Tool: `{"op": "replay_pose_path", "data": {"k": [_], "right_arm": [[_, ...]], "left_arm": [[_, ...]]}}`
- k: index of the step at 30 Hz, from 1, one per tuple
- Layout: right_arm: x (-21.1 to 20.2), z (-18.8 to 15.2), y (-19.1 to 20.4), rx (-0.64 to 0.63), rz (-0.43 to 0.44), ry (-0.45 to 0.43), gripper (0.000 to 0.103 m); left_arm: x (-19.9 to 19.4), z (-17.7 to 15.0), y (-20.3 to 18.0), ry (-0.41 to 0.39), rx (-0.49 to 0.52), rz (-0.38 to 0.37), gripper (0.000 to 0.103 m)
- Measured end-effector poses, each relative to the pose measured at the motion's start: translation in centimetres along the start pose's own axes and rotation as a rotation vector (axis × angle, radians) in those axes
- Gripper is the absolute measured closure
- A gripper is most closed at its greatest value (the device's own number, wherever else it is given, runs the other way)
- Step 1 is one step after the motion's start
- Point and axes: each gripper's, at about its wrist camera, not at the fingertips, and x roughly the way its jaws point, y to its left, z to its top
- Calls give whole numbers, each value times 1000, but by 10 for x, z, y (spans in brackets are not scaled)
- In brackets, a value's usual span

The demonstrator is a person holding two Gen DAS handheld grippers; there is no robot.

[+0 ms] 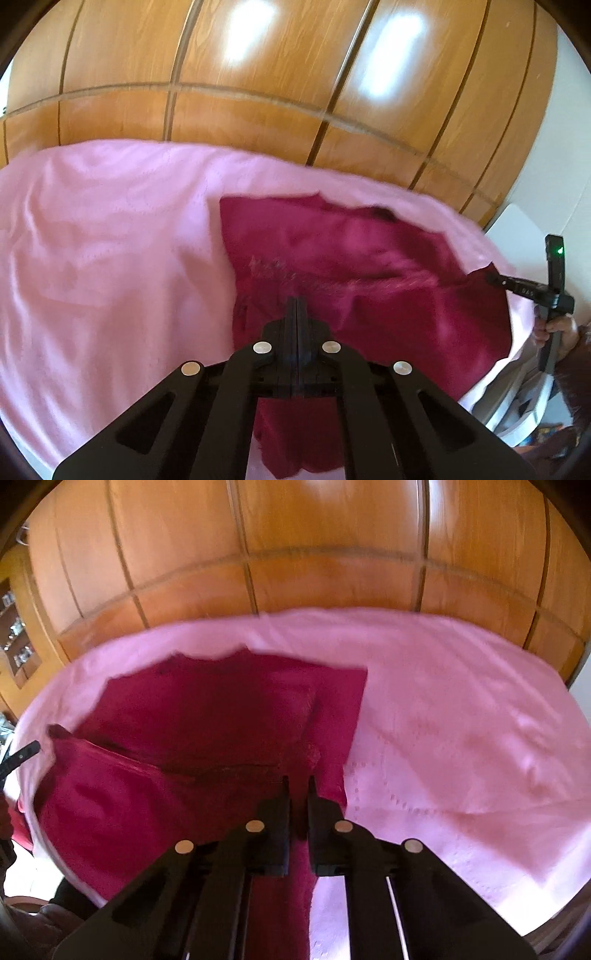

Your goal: Fold small clothes

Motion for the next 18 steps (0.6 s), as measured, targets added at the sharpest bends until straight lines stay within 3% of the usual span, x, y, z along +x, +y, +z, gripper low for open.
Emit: {"op": "replay_pose_path", "data": {"k": [3, 8, 11, 14, 15, 17, 18], "right_arm": [[-25, 15, 7, -16, 26, -73, 97], [-31, 41, 16, -30, 49, -125, 97], [-22, 47, 20, -58, 42, -102, 97], [-11, 35, 18, -74, 21, -56, 97], [-8, 30, 14, -57, 20, -44, 97], [-2, 19, 6, -15, 19, -20, 97], [2, 14, 2, 4, 18, -7, 97]], "left_arm": [[-18, 14, -2, -58, -12, -37, 103], [-22, 43, -2, -112, -24, -43, 103], [-13, 51, 3, -85, -12, -3, 103], [-5, 40, 20, -7, -80, -50, 103], [-5, 34, 23, 10, -78, -39, 100], [0, 20, 32, 60, -104, -47, 61], [1, 14, 36, 69, -130, -51, 51]]}}
